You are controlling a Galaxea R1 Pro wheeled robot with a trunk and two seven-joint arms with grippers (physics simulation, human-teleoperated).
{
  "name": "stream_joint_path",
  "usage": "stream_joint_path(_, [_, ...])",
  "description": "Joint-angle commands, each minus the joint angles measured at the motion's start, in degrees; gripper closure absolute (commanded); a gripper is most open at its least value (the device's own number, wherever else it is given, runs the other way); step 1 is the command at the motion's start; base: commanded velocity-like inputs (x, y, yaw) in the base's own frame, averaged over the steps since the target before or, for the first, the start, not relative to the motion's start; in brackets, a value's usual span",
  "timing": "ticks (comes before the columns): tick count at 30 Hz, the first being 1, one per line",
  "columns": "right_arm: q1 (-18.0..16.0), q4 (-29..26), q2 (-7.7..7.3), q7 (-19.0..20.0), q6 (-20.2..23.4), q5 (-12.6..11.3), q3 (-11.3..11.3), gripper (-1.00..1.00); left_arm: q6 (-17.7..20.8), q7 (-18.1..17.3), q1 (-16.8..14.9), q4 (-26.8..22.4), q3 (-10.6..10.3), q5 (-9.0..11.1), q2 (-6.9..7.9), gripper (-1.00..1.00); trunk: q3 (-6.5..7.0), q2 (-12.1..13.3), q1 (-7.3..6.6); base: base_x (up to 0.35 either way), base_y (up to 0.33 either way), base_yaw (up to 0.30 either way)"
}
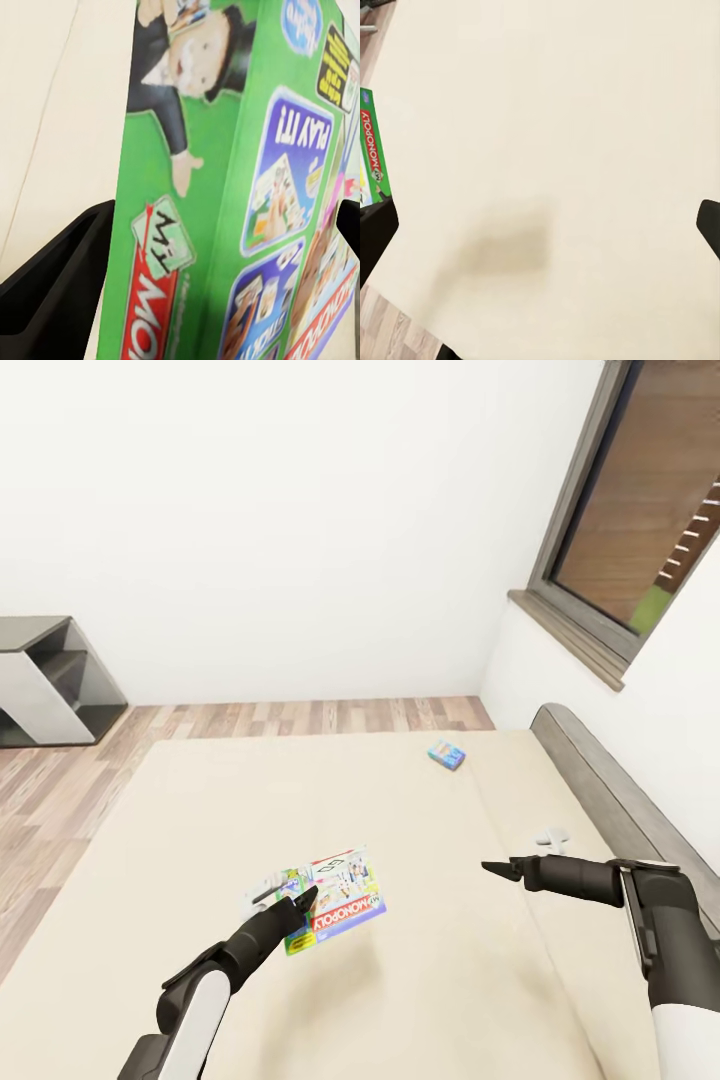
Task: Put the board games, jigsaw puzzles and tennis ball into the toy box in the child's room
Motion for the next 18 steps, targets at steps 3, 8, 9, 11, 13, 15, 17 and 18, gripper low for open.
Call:
stream_joint_path(3, [-0.1,-0.1,0.04,0.5,0.4,0.6,-0.1,-1.0,0.2,0.6,0.0,-0.1,0.0,0.6,0.0,1.0,0.17,-0.1,0.04,0.0,0.0,-0.001])
stream_joint_path(8, [-0.1,-0.1,0.06,0.5,0.4,0.6,0.4,-1.0,0.2,0.6,0.0,-0.1,0.0,0.6,0.0,1.0,0.61,-0.1,0.04,0.0,0.0,0.0])
stream_joint_path(9, [-0.1,-0.1,0.06,0.5,0.4,0.6,0.7,-1.0,0.2,0.6,0.0,-0.1,0.0,0.6,0.0,1.0,0.7,-0.1,0.04,0.0,0.0,0.0])
stream_joint_path(11, [-0.1,-0.1,0.04,0.5,0.4,0.7,1.3,-1.0,0.2,0.6,0.0,-0.1,0.0,0.6,0.0,1.0,0.88,-0.1,0.04,0.0,0.0,0.0])
stream_joint_path(13, [-0.1,-0.1,0.04,0.5,0.4,0.7,1.5,-1.0,0.2,0.6,0.0,-0.1,0.0,0.6,0.0,1.0,1.06,-0.1,0.04,0.0,0.0,0.0])
stream_joint_path(15, [-0.1,-0.1,0.03,0.5,0.4,0.7,1.8,-1.0,0.2,0.5,0.0,-0.1,0.0,0.6,0.0,1.0,1.24,-0.1,0.04,0.0,0.0,0.0])
stream_joint_path(17, [-0.1,-0.1,0.03,0.5,0.4,0.7,1.9,-1.0,0.2,0.5,0.0,-0.1,0.0,0.6,0.0,1.0,1.41,-0.1,0.04,0.0,0.0,0.0])
stream_joint_path(18, [-0.1,-0.1,0.03,0.5,0.4,0.7,2.0,-1.0,0.2,0.6,0.0,-0.1,0.0,0.6,0.0,1.0,1.5,-0.1,0.04,0.0,0.0,0.0])
